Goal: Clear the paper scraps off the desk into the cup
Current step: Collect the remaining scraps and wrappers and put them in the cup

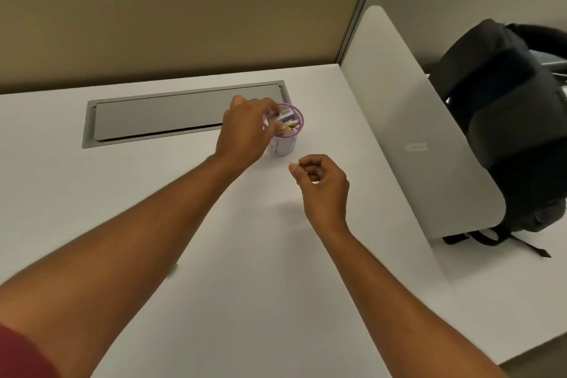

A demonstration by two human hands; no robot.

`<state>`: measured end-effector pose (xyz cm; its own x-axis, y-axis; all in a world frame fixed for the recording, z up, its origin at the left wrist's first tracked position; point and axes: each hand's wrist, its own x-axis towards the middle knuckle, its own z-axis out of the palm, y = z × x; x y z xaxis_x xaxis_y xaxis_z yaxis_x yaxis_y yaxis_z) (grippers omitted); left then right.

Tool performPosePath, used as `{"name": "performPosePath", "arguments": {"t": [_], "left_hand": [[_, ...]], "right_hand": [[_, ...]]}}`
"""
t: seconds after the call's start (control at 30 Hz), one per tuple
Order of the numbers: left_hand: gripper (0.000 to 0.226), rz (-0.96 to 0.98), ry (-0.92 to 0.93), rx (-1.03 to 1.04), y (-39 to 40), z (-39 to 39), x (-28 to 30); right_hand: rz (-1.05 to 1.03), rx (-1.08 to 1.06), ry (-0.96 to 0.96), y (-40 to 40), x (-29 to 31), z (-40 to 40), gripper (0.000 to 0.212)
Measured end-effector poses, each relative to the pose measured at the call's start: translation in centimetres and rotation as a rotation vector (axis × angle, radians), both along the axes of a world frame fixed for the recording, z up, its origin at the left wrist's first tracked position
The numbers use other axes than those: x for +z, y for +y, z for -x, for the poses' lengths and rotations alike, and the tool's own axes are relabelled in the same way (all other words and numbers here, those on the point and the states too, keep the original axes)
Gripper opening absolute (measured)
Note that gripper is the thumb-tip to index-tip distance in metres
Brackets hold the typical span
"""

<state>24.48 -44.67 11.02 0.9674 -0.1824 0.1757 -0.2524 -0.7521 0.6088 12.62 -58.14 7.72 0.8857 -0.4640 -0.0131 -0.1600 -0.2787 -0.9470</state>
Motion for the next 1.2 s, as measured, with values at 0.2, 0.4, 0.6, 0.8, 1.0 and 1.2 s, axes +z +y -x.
{"name": "performPosePath", "arguments": {"t": [0.2,0.4,0.6,0.8,1.0,1.2], "left_hand": [[0.037,-0.311,-0.004,-0.105,-1.6,-2.2,-2.1],[0.037,-0.107,-0.019,-0.194,2.3,-1.2,-1.1],[0.030,0.061,-0.037,0.034,14.4,7.5,-2.4],[0.029,0.191,0.050,0.310,21.5,18.6,-6.0],[0.026,0.346,0.062,0.435,21.4,22.8,-6.3],[0.026,0.383,0.066,0.461,21.4,24.7,-5.8]], "right_hand": [[-0.004,0.017,0.012,-1.4,-0.9,0.6,0.013],[-0.003,0.032,0.018,-2.0,-0.9,0.0,0.013],[0.003,0.080,0.013,-0.3,-0.6,-0.8,0.015],[0.273,0.119,-0.169,-0.7,3.2,-7.0,0.015],[0.670,0.330,-0.024,-0.3,3.3,-13.5,0.010],[0.751,0.366,0.033,-0.4,2.0,-14.9,0.019]]}}
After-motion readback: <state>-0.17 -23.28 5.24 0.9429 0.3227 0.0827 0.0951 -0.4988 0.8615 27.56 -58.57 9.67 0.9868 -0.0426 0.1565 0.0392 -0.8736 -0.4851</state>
